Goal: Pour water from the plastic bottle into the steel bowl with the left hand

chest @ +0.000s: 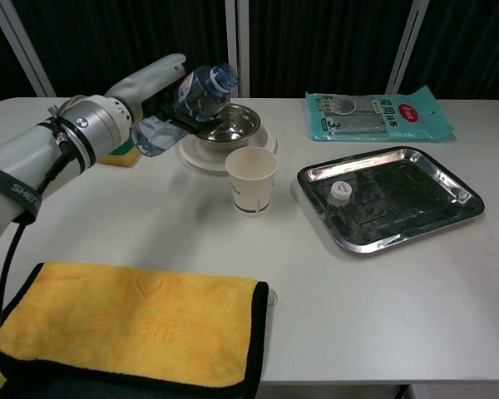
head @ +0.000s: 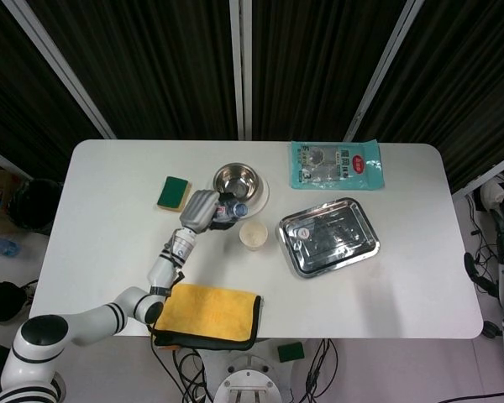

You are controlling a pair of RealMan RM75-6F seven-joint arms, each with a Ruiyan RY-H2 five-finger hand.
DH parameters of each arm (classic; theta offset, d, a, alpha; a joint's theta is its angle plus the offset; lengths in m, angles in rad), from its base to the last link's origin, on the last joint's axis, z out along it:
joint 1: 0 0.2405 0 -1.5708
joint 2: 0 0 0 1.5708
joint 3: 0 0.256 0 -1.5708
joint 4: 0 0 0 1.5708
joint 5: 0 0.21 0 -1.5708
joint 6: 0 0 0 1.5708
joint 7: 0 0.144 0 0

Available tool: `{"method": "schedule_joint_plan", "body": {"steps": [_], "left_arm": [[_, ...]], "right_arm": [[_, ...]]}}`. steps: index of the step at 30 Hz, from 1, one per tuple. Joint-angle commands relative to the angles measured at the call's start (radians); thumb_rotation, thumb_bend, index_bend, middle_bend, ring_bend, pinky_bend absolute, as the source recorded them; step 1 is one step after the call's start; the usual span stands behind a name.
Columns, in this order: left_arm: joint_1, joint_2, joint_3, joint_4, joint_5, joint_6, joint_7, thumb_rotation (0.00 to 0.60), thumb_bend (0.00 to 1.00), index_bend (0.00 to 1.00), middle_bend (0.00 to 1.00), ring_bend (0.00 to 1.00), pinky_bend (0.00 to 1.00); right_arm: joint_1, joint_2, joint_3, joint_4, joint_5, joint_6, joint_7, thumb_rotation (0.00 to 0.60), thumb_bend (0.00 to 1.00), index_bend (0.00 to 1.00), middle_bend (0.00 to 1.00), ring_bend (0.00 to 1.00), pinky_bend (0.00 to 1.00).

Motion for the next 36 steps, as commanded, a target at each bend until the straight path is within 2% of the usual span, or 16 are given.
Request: {"method": "schedule_joint_plan", "body": {"steps": [1,7,10,19,27,36], "left_arm": [[0.065,0.045,-0.012,-0.088,-0.024,0.030,-0.107,0.600,0.51,0.73,0.72,0.61,0.67],[0.143,0.096,-0.001,-0.179,-0.007,0.060,-0.318,0.600,0.51,0.73,0.71,0.59,0.66],[0.169,0.106,0.006,-0.175,0.014,0.080,-0.412,0.600,0.51,0.73,0.71,0.57,0.64],[0.217,0.050,0.015,-0.027,0.047,0.150,-0.604,0.600,0.51,0.71,0.70,0.56,0.63],[0.267,-0.026,0.043,0.135,0.062,0.217,-0.670,0.600,0.51,0.71,0.69,0.55,0.62],[0.299,-0.084,0.069,0.260,0.070,0.215,-0.732,0.600,0.51,0.71,0.67,0.53,0.58]], "right_arm": [[0.002,-0.002,0.000,0.000,0.000,-0.002,-0.004,0.600,0.35,0.00,0.00,0.00,0.00],[0.005,-0.010,-0.002,0.010,0.001,-0.009,-0.019,0.600,0.35,0.00,0.00,0.00,0.00],[0.005,-0.010,-0.003,0.010,-0.001,-0.008,-0.024,0.600,0.35,0.00,0.00,0.00,0.00],[0.007,-0.014,-0.006,0.013,-0.003,-0.009,-0.047,0.600,0.35,0.00,0.00,0.00,0.00],[0.007,-0.010,-0.009,0.007,0.004,-0.021,-0.047,0.600,0.35,0.00,0.00,0.00,0.00],[0.014,-0.011,-0.014,-0.007,0.004,-0.040,-0.068,0.600,0.35,0.00,0.00,0.00,0.00]]}}
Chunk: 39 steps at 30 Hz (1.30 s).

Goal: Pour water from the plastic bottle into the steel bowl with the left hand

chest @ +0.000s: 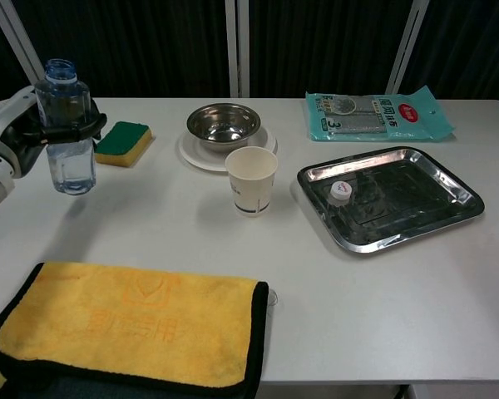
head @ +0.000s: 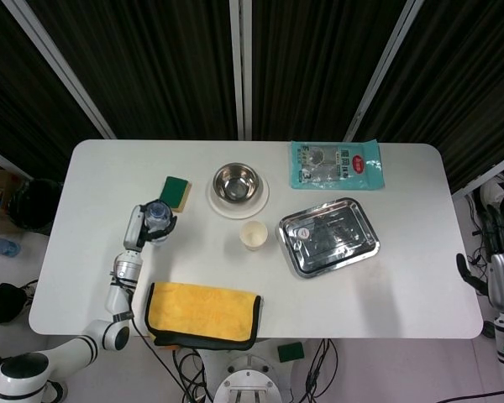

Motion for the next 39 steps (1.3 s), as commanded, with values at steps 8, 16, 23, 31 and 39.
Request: {"method": "schedule_joint_plan", "body": {"steps": [8,16,23,31,39], "left_arm": [[0.022,-0.066,0.017,0.120,0.016,0.012,-0.064,0.600,0.51,0.70,0.67,0.53,0.58],[0.031,-0.088,0.025,0.156,0.024,0.003,-0.103,0.600,0.50,0.66,0.65,0.52,0.57],[0.035,-0.089,0.036,0.160,0.039,0.003,-0.119,0.600,0.50,0.58,0.60,0.48,0.57],[0.040,-0.099,0.040,0.174,0.047,0.011,-0.136,0.600,0.47,0.47,0.57,0.47,0.57],[0.046,-0.101,0.046,0.182,0.057,0.020,-0.155,0.600,0.45,0.43,0.54,0.45,0.55]], "right_arm": [[0.003,0.003,-0.003,-0.011,-0.002,-0.006,-0.014,0.600,0.35,0.00,0.00,0.00,0.00],[0.005,0.001,-0.005,-0.010,0.001,-0.013,-0.016,0.600,0.35,0.00,0.00,0.00,0.00],[0.004,0.001,-0.004,-0.008,0.004,-0.013,-0.014,0.600,0.35,0.00,0.00,0.00,0.00],[0.004,0.001,-0.005,-0.008,0.005,-0.016,-0.017,0.600,0.35,0.00,0.00,0.00,0.00],[0.004,0.002,-0.005,-0.014,0.009,-0.020,-0.024,0.600,0.35,0.00,0.00,0.00,0.00]]}}
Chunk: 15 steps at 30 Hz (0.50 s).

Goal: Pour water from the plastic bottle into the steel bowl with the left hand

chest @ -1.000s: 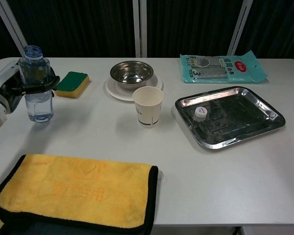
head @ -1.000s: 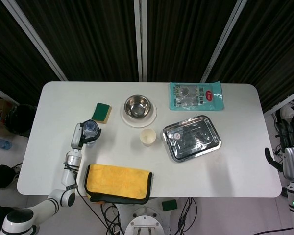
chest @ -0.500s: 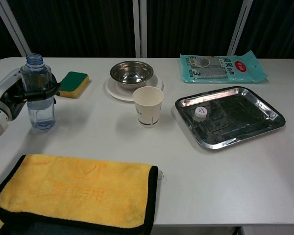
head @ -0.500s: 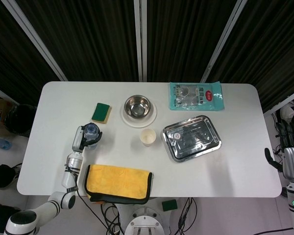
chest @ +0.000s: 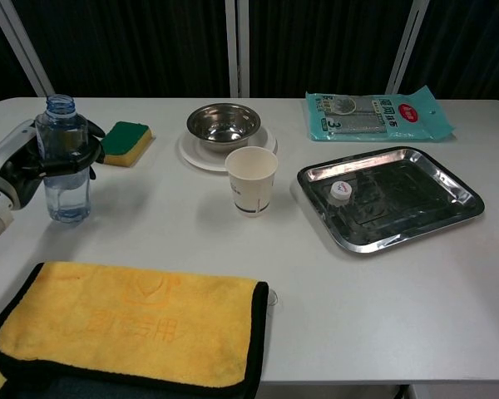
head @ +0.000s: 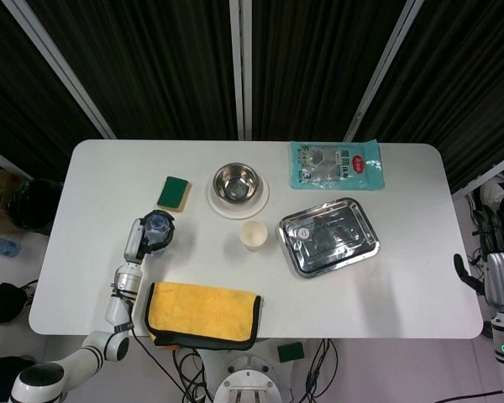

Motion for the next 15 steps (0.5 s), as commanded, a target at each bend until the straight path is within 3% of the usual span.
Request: {"method": "schedule_joint_plan", "body": {"steps": [1,15], "left_arm": [[0.001,0.001,0.003,0.002,0.004,0.001,-0.008,0.600,0.45,0.43,0.53,0.44,0.54],[0.010,0.001,0.014,0.012,0.017,0.012,-0.034,0.600,0.45,0.41,0.50,0.39,0.47]], "right_arm": [[0.000,0.000,0.000,-0.001,0.000,-0.001,-0.003,0.600,0.35,0.00,0.00,0.00,0.00],[0.002,0.001,0.001,-0.010,0.007,-0.009,-0.017,0.600,0.36,0.00,0.00,0.00,0.00]]}}
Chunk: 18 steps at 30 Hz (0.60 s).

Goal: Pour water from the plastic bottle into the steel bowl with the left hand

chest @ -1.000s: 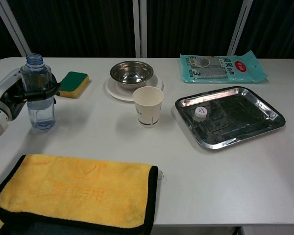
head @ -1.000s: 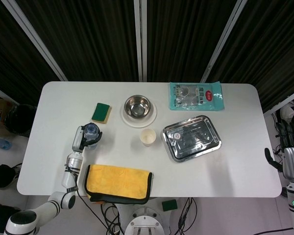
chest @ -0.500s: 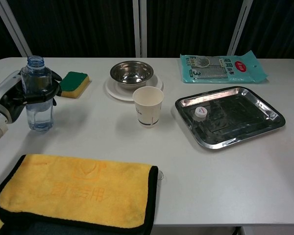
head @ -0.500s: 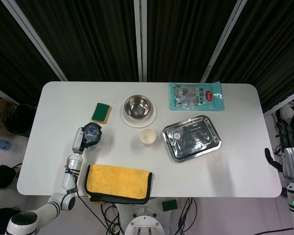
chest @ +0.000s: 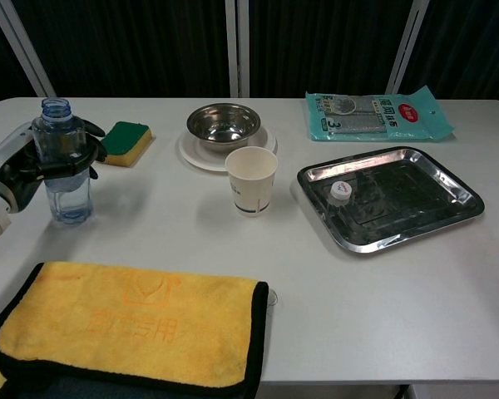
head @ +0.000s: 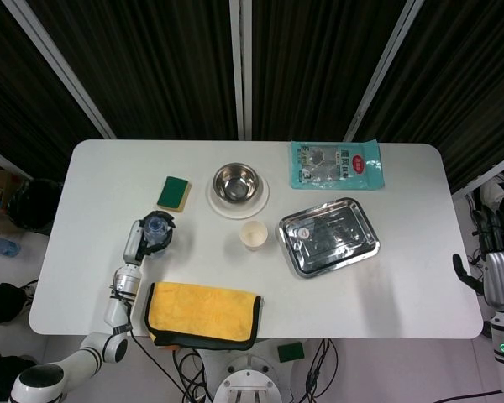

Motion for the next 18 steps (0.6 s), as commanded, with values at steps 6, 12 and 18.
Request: {"method": "schedule_joint_plan", "body": {"steps": [6,12,18], "left_arm": [[0.005,0.002,0.002,0.000,0.002,0.005,0.000,0.600,0.43,0.40,0.46,0.36,0.43],[0.005,0.008,0.009,-0.003,0.009,0.003,-0.003,0.600,0.41,0.30,0.39,0.30,0.37],[0.008,0.008,0.008,-0.001,0.009,0.010,-0.002,0.600,0.37,0.11,0.30,0.23,0.32]], "right_arm": [[0.000,0.000,0.000,-0.003,0.002,-0.003,-0.005,0.600,0.36,0.00,0.00,0.00,0.00],[0.000,0.001,0.002,-0.006,0.002,-0.001,-0.007,0.600,0.36,0.00,0.00,0.00,0.00],[0.000,0.003,0.002,-0.007,0.003,-0.002,-0.007,0.600,0.36,0.00,0.00,0.00,0.00]]}}
